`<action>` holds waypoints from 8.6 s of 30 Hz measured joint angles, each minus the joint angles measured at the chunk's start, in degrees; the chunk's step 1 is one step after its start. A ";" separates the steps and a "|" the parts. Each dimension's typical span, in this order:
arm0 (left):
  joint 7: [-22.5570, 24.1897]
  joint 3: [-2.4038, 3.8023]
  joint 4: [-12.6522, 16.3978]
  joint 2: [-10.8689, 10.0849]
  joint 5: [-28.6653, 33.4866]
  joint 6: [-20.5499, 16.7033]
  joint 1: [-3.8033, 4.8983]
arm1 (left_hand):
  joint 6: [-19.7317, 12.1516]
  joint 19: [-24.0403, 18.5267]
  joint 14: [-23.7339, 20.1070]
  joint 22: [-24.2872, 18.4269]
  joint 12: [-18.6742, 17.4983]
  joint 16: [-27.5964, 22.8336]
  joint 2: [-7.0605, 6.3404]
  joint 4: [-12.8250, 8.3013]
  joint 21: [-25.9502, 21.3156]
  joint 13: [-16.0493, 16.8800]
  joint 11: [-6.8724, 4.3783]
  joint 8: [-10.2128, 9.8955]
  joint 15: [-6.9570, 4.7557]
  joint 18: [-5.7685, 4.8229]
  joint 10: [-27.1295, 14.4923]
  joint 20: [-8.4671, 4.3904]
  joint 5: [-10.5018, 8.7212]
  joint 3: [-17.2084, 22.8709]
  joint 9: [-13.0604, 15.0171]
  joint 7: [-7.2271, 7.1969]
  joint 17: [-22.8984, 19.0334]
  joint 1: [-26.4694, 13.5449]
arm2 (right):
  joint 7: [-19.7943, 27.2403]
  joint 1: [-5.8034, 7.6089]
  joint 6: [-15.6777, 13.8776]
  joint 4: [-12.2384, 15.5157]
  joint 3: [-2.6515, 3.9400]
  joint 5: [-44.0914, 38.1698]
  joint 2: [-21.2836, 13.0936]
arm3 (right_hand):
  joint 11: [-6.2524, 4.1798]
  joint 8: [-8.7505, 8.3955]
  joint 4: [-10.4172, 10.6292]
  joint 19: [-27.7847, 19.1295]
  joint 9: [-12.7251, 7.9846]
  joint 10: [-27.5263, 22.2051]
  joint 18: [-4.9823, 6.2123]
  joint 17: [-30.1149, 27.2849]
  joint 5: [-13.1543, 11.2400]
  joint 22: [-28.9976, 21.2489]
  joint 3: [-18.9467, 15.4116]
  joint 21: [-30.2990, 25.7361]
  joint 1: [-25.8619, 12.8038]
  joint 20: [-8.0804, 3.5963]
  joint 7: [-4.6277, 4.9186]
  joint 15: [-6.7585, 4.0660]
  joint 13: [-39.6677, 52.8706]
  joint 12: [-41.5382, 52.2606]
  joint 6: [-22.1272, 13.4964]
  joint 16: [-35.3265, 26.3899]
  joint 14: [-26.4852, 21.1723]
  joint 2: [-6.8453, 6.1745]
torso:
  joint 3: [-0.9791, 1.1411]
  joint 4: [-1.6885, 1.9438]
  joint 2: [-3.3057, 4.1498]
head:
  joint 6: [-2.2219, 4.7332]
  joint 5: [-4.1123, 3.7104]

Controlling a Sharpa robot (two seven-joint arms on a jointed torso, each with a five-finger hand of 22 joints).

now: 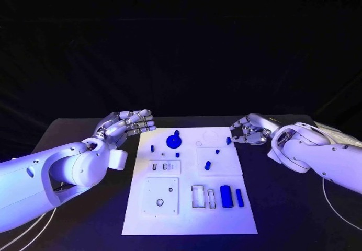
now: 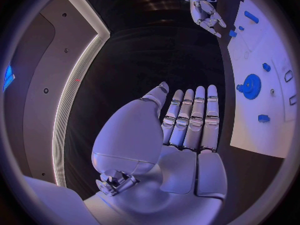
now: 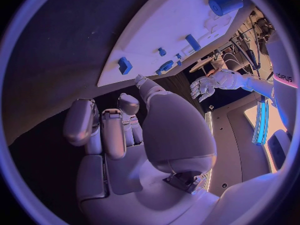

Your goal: Assemble the parts on the task board

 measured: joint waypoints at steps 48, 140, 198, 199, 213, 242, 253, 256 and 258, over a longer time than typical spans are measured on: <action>-0.09 -0.02 -0.44 0.31 0.00 0.22 -0.03 | 0.00 0.00 0.00 0.00 0.00 0.00 0.00 0.00 0.00 0.00 0.00 0.00 0.00 0.01 0.00 0.00 0.00 0.00 0.00 0.00 0.02 0.00 | 1.69 -2.09 3.23 -6.79 -0.01 1.14 5.08 | -0.58 1.33 -1.98 0.22 0.56 1.89 0.00 -0.03 -2.99 0.62 1.67 0.21 2.56 -0.22 -0.79 0.00 3.55 3.03 4.91 0.45 0.00 2.57 | -0.18 0.01 -0.12 | -1.11 0.36; -0.35 -0.09 -1.05 1.82 0.16 0.62 -0.03 | 0.00 0.00 0.00 0.00 0.00 0.21 0.00 -0.15 0.00 0.00 0.00 0.00 0.00 0.00 0.00 0.00 0.00 0.15 0.00 0.00 -0.03 0.00 | -19.91 -5.66 1.48 6.49 -1.11 -11.34 22.46 | -1.74 3.03 -3.16 0.20 1.67 1.92 0.00 -0.02 -4.97 -0.98 4.10 -0.11 0.61 -1.46 -2.18 -1.45 2.85 1.55 8.94 -0.23 -0.21 4.46 | -0.44 0.14 -0.49 | -3.50 3.10; -33.54 -0.62 -5.02 4.61 -27.06 4.52 1.18 | 5.69 30.10 26.52 58.53 55.88 85.44 -0.19 12.17 63.34 47.52 -11.25 15.49 -11.97 -4.52 15.34 -12.70 -0.84 -4.44 9.56 -9.37 68.68 -12.05 | 0.90 2.66 -9.21 17.68 0.77 19.61 -0.36 | 0.20 0.89 -1.19 -2.06 -0.27 -7.19 0.01 -3.31 -1.70 -5.41 -2.29 -3.13 -0.48 0.19 0.14 -0.21 -7.98 -9.99 -0.77 -4.46 -0.21 2.29 | 0.02 -0.97 -3.35 | -4.67 4.22; -36.41 -0.61 -5.42 5.13 -30.08 6.06 1.48 | 4.90 30.36 26.46 60.50 57.89 85.55 0.22 12.07 64.87 49.68 -11.54 16.99 -12.29 -4.52 15.63 -12.75 -0.84 -5.49 10.90 -9.57 68.68 -12.46 | 1.20 2.74 -9.02 17.68 0.74 20.70 -0.74 | 0.20 0.89 -1.19 -2.06 -0.27 -7.19 0.01 -3.33 -1.70 -5.41 -2.29 -3.13 -0.42 0.19 0.14 -0.21 -7.98 -9.99 -0.77 -4.46 -0.21 2.34 | 0.07 -1.03 -3.46 | -4.83 4.32; -55.61 -0.60 -8.56 10.89 -52.17 16.86 2.46 | -1.10 32.26 26.50 71.01 65.50 85.55 2.04 12.34 72.58 59.23 -12.49 30.65 -13.01 -6.26 18.04 -13.41 -2.18 -15.36 25.26 -11.11 68.67 -13.35 | 2.27 2.96 -7.39 16.51 0.50 25.08 -1.89 | 0.20 0.89 -1.19 -2.06 -0.28 -7.18 0.01 -3.83 -1.70 -5.75 -2.29 -3.35 -0.26 0.19 -0.03 -0.21 -8.22 -9.99 -0.60 -4.77 -0.21 2.51 | 0.54 -1.31 -4.36 | -5.65 4.89; -60.53 -1.77 -18.35 20.30 -60.61 24.50 3.96 | -2.46 32.25 26.70 70.99 65.80 85.55 2.49 12.41 73.66 59.88 -12.58 31.95 -13.20 -6.25 18.13 -13.41 -3.05 -18.12 28.18 -11.26 68.65 -13.80 | 1.56 2.97 -5.35 15.46 0.29 24.74 -1.07 | 0.21 0.89 -1.01 -2.47 -0.29 -7.18 0.00 -4.28 -1.11 -6.35 -2.46 -3.60 -0.34 0.20 0.17 -0.21 -9.03 -10.43 -0.38 -5.12 -0.21 3.06 | 0.42 -1.42 -4.23 | -6.67 5.11; -60.83 -1.79 -18.68 21.41 -61.27 26.65 3.99 | -2.66 32.25 26.69 70.99 65.79 85.55 2.49 12.18 73.66 60.04 -12.58 32.18 -13.20 -6.25 18.12 -13.41 -3.28 -18.35 28.53 -11.06 68.64 -13.80 | 1.40 2.97 -4.97 15.26 0.28 24.55 -0.77 | 0.21 0.89 -1.01 -2.47 -0.29 -7.17 0.00 -4.35 -1.11 -6.45 -2.46 -3.82 -0.34 0.20 0.16 -0.21 -9.16 -10.65 -0.38 -5.43 -0.21 3.05 | 0.46 -1.35 -4.24 | -7.03 5.00; -60.86 -1.79 -18.75 21.49 -61.36 27.10 4.00 | -2.67 32.25 26.69 70.98 66.12 85.55 2.72 12.18 73.65 60.04 -12.58 32.40 -13.20 -6.25 18.12 -13.41 -3.28 -18.35 28.72 -11.06 68.64 -13.56 | 1.38 2.97 -4.90 15.24 0.27 24.53 -0.75 | 0.21 0.89 -1.01 -2.47 -0.30 -7.17 0.00 -4.35 -1.11 -6.45 -2.46 -3.82 -0.34 0.20 0.16 -0.21 -9.16 -10.65 -0.38 -5.43 -0.21 3.05 | 0.46 -1.35 -4.24 | -7.11 5.00; -60.90 -1.80 -18.77 21.51 -61.40 27.44 4.00 | -2.67 32.25 26.69 70.98 66.14 85.55 2.82 12.18 73.66 60.03 -12.58 32.40 -13.20 -6.25 18.12 -13.41 -3.28 -18.35 28.86 -11.06 68.64 -13.47 | 1.37 2.97 -4.85 15.21 0.27 24.52 -0.74 | 0.21 0.89 -1.01 -2.47 -0.30 -7.17 0.00 -4.35 -1.11 -6.45 -2.46 -3.82 -0.33 0.20 0.16 -0.21 -9.16 -10.65 -0.38 -5.43 -0.21 3.05 | 0.49 -1.35 -4.24 | -7.16 5.00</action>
